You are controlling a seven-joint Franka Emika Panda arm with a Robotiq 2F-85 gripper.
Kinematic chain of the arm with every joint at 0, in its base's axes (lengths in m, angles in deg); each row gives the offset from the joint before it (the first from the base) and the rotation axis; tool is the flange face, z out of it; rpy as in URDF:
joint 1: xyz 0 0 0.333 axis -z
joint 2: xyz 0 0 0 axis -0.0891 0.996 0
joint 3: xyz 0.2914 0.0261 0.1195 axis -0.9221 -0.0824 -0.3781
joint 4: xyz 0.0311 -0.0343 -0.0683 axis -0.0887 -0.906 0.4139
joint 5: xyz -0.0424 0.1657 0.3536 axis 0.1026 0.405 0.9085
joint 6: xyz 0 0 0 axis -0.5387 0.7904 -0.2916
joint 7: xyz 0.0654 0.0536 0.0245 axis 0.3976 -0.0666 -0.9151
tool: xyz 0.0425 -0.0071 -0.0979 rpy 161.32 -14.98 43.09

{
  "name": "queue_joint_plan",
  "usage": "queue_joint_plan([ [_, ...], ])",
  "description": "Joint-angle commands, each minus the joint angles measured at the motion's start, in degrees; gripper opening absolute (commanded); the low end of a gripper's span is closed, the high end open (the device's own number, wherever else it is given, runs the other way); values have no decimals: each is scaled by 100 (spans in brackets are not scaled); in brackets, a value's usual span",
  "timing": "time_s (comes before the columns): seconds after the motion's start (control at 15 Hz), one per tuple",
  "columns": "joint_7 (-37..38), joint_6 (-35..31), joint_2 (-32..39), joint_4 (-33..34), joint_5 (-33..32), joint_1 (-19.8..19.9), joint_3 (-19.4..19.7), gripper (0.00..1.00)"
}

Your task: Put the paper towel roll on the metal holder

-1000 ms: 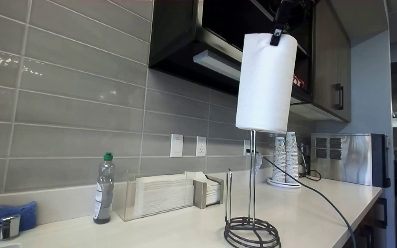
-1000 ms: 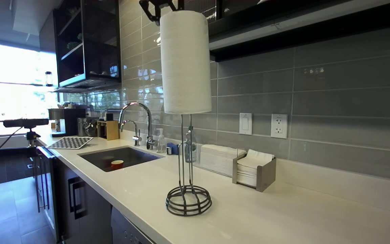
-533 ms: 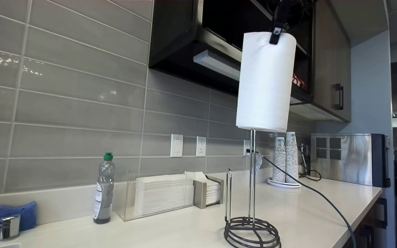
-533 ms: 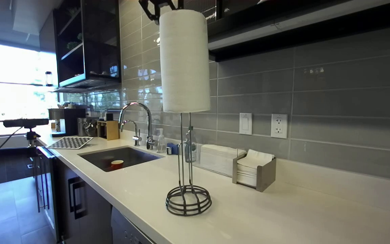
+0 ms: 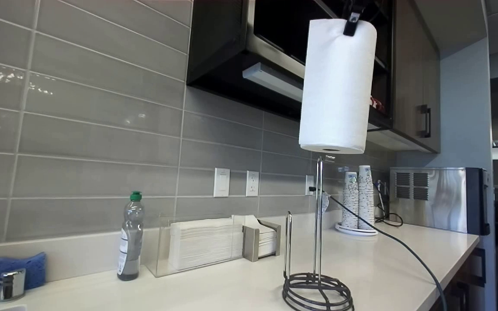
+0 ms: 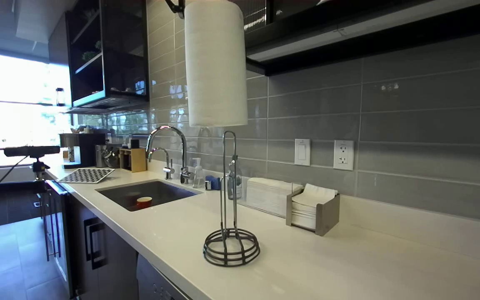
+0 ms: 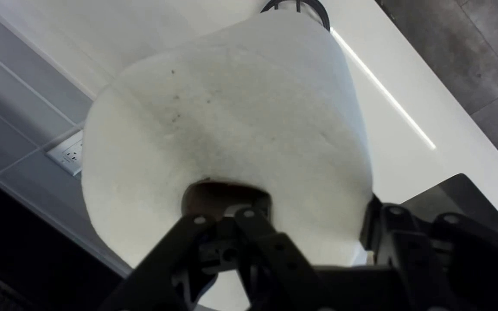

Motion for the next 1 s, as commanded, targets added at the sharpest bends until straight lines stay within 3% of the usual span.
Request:
queue_joint_plan([
  [0.0,-163,329,210,511,2,-1,11,21],
  [0.93,-438,105,381,262,344,33,167,21],
])
